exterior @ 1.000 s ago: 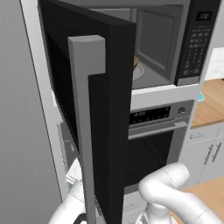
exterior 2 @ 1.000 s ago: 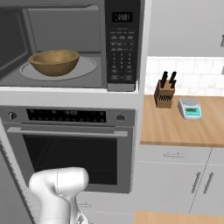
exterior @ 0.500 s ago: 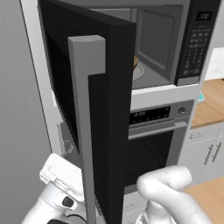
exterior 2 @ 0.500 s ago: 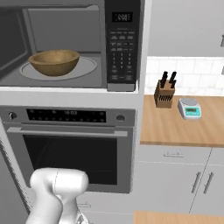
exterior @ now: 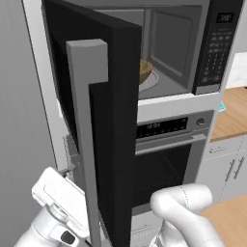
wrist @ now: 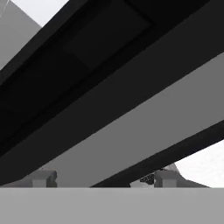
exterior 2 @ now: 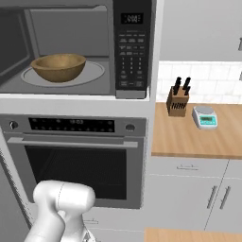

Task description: Pick the garlic from the sink and place it in the bowl. Then pick the bowl and place it in the microwave. Then close the microwave door and press the start button.

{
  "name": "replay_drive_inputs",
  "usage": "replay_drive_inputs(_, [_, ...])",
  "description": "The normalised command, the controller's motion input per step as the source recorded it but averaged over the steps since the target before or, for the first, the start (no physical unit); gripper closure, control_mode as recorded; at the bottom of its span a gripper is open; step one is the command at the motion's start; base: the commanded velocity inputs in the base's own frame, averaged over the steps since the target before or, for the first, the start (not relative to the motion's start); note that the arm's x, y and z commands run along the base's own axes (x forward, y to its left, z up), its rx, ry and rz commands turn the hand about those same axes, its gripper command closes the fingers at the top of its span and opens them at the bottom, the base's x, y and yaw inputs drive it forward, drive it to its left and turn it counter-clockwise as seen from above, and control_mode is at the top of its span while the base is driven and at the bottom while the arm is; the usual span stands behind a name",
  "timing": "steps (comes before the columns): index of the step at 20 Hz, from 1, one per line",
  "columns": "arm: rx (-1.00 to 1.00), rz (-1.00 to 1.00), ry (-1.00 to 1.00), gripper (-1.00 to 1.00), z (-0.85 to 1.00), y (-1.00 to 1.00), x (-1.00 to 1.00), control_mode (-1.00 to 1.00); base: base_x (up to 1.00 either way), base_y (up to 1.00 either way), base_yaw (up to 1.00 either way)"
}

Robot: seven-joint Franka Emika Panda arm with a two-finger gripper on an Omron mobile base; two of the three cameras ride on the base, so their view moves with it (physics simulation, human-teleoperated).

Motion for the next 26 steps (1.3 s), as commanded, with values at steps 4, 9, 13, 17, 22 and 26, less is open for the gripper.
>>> replay_drive_inputs(4, [0.06, 0.11, -0.28, -1.0, 0.45, -0.53, -0.39, -1.0, 0.0, 0.0, 0.0])
replay_drive_inputs(9, [0.09, 0.13, -0.24, -1.0, 0.44, -0.71, -0.32, -1.0, 0.0, 0.0, 0.0])
replay_drive_inputs(13, [0.12, 0.19, -0.21, -1.0, 0.46, -0.84, -0.23, -1.0, 0.0, 0.0, 0.0])
replay_drive_inputs(17, [0.14, 0.21, -0.17, -1.0, 0.46, -0.88, -0.18, -1.0, 0.0, 0.0, 0.0])
replay_drive_inputs(22, [0.17, 0.22, -0.13, -1.0, 0.48, -0.8, -0.14, -1.0, 0.0, 0.0, 0.0])
replay_drive_inputs(26, [0.17, 0.22, -0.07, -1.0, 0.49, -0.7, -0.08, -1.0, 0.0, 0.0, 0.0])
